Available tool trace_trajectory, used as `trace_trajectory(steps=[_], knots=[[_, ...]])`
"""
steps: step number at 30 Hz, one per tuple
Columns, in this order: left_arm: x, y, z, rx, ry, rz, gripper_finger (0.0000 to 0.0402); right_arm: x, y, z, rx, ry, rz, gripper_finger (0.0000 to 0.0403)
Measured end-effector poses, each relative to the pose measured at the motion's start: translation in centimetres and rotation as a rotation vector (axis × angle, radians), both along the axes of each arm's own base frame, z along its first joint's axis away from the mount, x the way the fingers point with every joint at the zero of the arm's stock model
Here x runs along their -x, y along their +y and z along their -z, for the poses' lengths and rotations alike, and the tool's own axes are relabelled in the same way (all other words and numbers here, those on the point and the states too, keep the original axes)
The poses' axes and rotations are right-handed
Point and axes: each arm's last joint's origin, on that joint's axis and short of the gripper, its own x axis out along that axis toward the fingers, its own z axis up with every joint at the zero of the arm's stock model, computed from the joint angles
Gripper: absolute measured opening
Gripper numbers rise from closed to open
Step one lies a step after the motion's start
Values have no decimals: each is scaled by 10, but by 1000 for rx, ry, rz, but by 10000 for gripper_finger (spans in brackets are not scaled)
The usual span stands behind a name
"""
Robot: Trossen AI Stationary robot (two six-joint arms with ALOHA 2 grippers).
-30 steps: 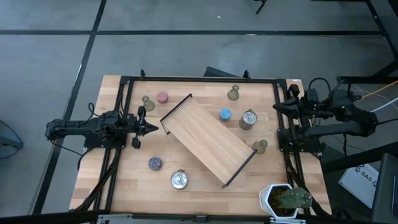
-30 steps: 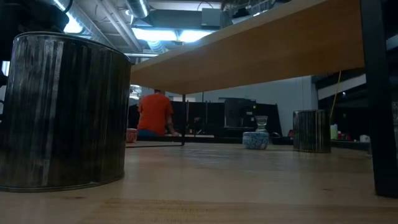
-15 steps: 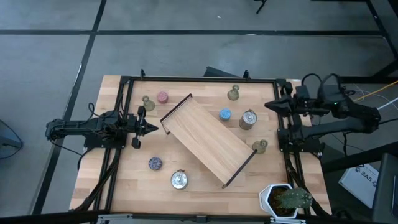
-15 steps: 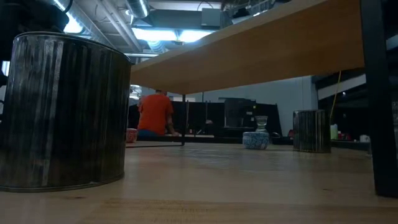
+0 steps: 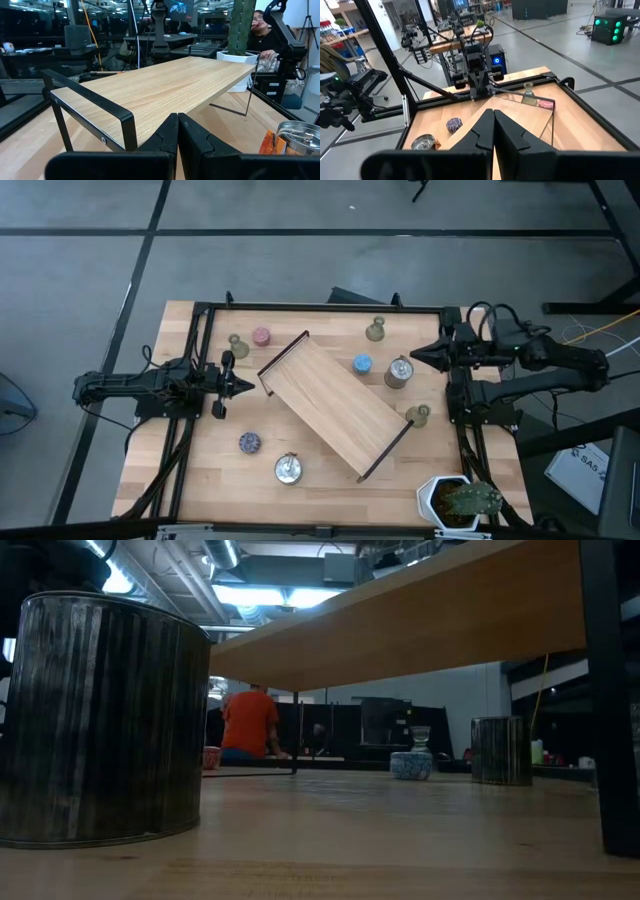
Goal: Pick & Place candle stick holders
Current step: Put the top silver scented candle can on the shelf
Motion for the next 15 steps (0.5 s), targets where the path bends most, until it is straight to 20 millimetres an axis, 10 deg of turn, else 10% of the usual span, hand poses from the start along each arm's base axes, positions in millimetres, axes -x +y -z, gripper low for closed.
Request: trace_trajectory(steps=[15], knots=[[0, 0, 0, 0, 0, 0, 4, -6, 0, 2, 2, 20, -3, 10]])
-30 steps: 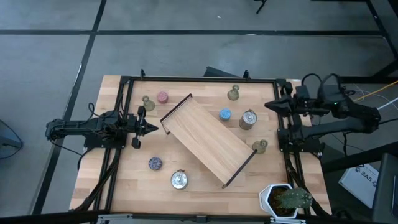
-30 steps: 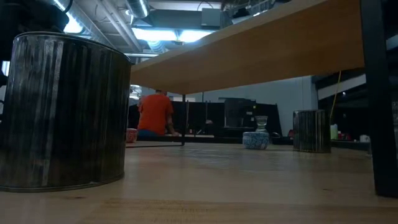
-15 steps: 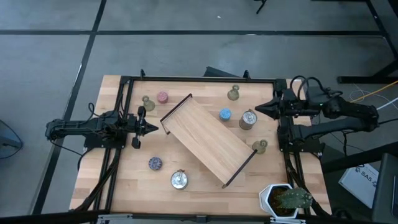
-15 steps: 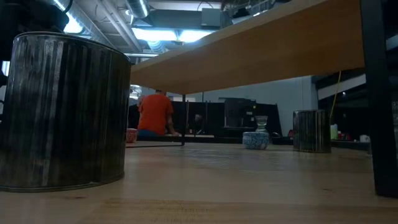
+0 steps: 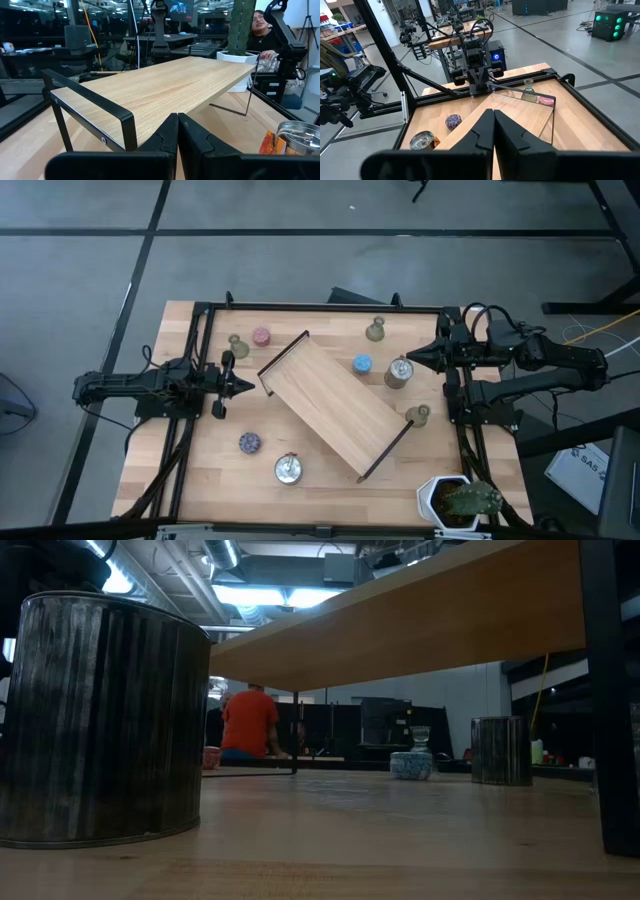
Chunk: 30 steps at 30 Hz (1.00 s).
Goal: Pick & Place candle stick holders
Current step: Put the top silver scented candle can on the shelf
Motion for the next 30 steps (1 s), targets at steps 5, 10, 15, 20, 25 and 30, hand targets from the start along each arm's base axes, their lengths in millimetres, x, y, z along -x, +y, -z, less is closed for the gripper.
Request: trace_trajectory(steps=[5, 10, 15, 20, 25, 30], knots=[[0, 0, 0, 0, 0, 0, 4, 0, 0, 0, 0, 0, 0, 10], [0, 0, 0, 0, 0, 0, 4, 0, 0, 0, 0, 0, 0, 10], [0, 0, 0, 0, 0, 0, 4, 0, 0, 0, 0, 0, 0, 10], [0, 0, 0, 0, 0, 0, 4, -1, 0, 1, 5, 5, 0, 10], [0, 0, 0, 0, 0, 0, 4, -7, 0, 3, 8, 29, 2, 10], [0, 0, 0, 0, 0, 0, 4, -12, -1, 5, 11, 49, 10, 10]])
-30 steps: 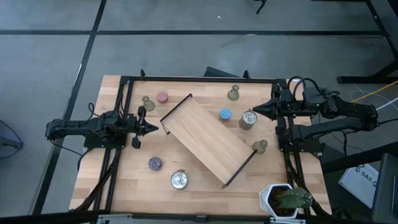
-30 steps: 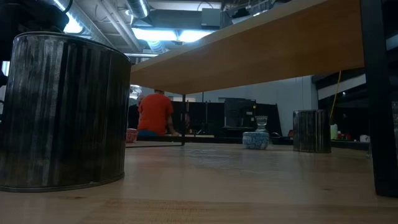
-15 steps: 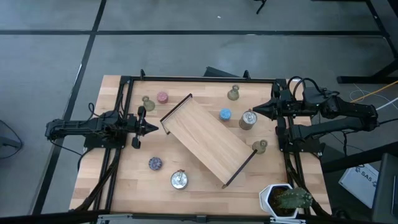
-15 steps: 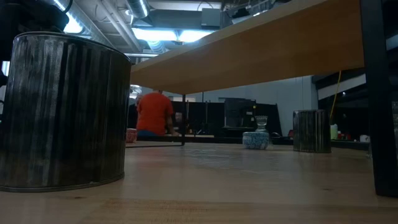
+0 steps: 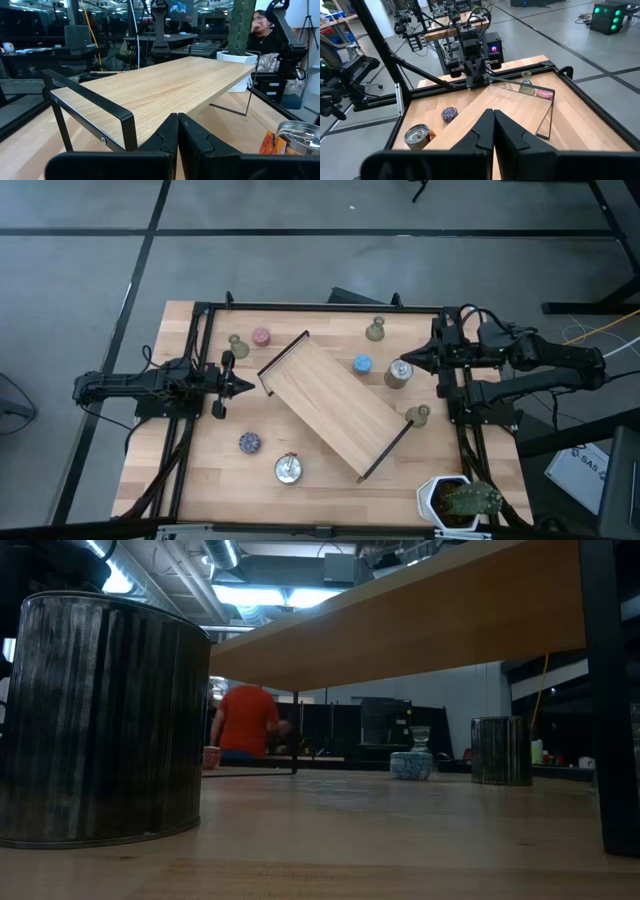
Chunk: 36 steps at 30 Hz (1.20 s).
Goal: Pick & Place candle stick holders
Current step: Put the top silver scented candle can on the shelf
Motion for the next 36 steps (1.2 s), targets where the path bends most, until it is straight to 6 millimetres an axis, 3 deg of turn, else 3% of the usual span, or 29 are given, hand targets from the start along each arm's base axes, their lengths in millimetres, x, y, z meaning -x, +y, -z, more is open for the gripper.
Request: trace_trajectory(steps=[10, 36], knots=[[0, 0, 0, 0, 0, 0, 4, 1, -15, 3, -1, 32, 102, 10], [0, 0, 0, 0, 0, 0, 4, 20, -40, 44, -2, 522, 279, 14]])
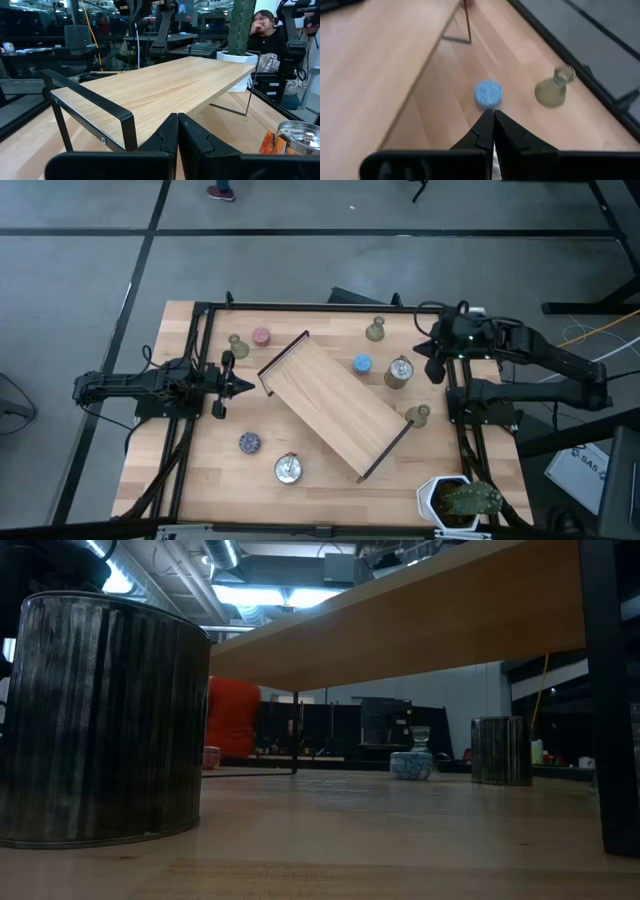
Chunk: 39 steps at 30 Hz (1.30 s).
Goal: Pick & Place candle stick holders
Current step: Put the top silver scented candle can on the shelf
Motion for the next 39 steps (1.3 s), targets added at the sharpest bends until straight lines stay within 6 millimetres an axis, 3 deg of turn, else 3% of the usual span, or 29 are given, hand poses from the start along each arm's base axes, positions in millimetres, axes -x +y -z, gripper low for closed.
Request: trace_trajectory(steps=[19, 32, 35, 39], knots=[[0, 0, 0, 0, 0, 0, 4, -14, -7, 17, -51, 175, 19, 15], [0, 0, 0, 0, 1, 0, 4, -16, -5, 26, -127, 175, -16, 16], [0, 0, 0, 0, 1, 0, 4, -16, -5, 32, -149, 188, -7, 34], [0, 0, 0, 0, 0, 0, 4, -16, -5, 32, -133, 194, 11, 86]])
